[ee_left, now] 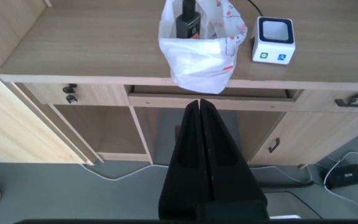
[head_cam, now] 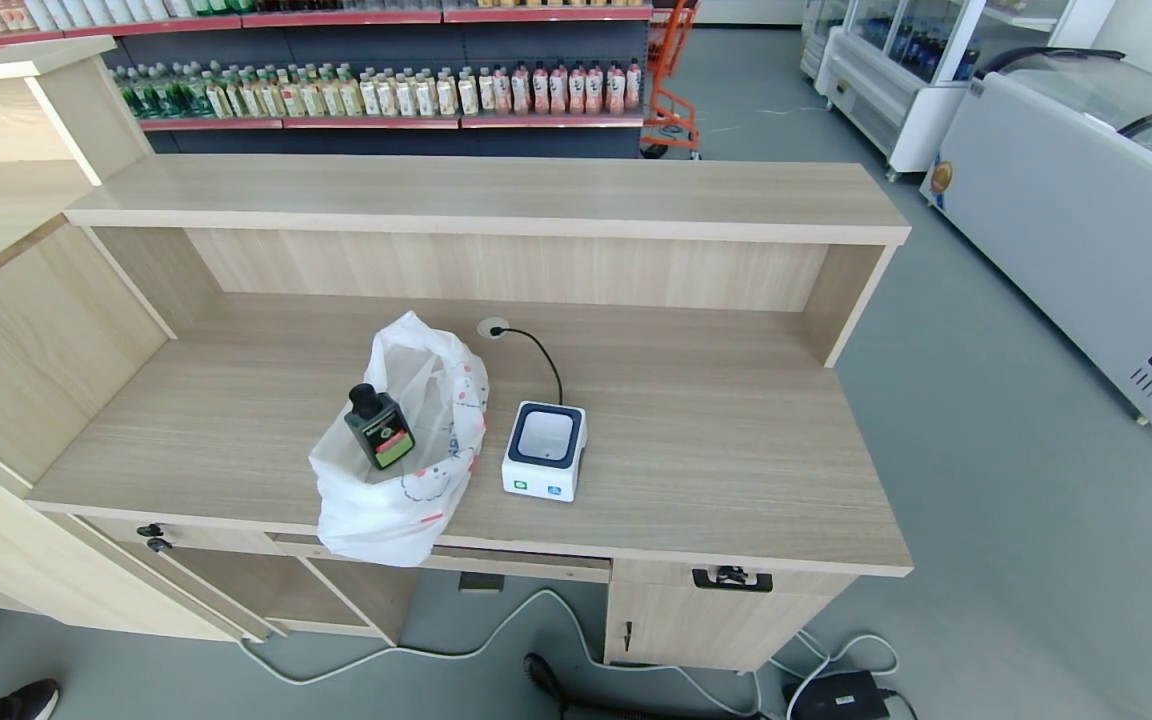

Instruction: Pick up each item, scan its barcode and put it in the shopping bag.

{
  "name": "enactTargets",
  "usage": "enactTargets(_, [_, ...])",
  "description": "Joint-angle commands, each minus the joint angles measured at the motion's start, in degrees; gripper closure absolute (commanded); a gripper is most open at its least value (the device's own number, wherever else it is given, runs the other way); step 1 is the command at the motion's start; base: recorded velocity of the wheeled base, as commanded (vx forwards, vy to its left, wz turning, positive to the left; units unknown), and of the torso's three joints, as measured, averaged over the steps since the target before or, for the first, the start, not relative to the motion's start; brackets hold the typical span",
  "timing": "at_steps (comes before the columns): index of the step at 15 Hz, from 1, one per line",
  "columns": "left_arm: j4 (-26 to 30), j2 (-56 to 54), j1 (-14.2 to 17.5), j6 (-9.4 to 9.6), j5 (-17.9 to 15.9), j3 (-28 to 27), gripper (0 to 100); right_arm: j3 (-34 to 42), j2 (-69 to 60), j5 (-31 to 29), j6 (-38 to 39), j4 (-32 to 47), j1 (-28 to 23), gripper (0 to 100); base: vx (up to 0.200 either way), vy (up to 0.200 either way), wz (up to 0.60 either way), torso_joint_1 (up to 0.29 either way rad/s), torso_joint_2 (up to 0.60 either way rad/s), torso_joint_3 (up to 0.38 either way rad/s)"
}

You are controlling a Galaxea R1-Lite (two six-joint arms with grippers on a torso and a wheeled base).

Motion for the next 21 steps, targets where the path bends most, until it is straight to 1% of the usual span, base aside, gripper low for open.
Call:
enactTargets(1, [0.0,-0.02,0.01,0.01,0.0,0.01,100,-0.7,1.08,0.15,-0.06,0.01,-0.1,100,0.0,0.0,0.0,0.0,0.0,0.0])
enactTargets(3, [0.0,-0.02,0.01,0.01,0.0,0.01,100,-2.11,2.31,0.15,0.03,0.19,-0.1,100,0.0,0.0,0.0,0.0,0.0,0.0])
enactTargets(5, [0.0,-0.02,0.01,0.01,0.0,0.01,100,-4.22,2.31,0.07,0.03,3.88,-0.1,100,0.0,0.0,0.0,0.0,0.0,0.0])
enactTargets(7, [0.0,-0.02,0.01,0.01,0.0,0.01,100,-2.64,2.13,-0.81,-0.14,4.85,-0.27,100,0.0,0.0,0.0,0.0,0.0,0.0])
enactTargets(8, [0.0,-0.02,0.01,0.01,0.0,0.01,100,-1.84,2.22,-2.48,-0.85,4.85,-0.27,100,0.0,0.0,0.0,0.0,0.0,0.0])
enactTargets(9, [0.0,-0.02,0.01,0.01,0.0,0.01,100,-0.09,2.31,-4.68,-3.22,4.76,-0.27,100,0.0,0.0,0.0,0.0,0.0,0.0])
enactTargets(11, [0.0,-0.02,0.01,0.01,0.0,0.01,100,1.32,2.49,-6.09,-5.07,4.76,-0.36,100,0.0,0.0,0.0,0.0,0.0,0.0])
enactTargets(21, [0.0,-0.02,0.01,0.01,0.0,0.01,100,0.44,2.31,-6.17,-5.24,4.49,-0.36,100,0.0,0.0,0.0,0.0,0.0,0.0])
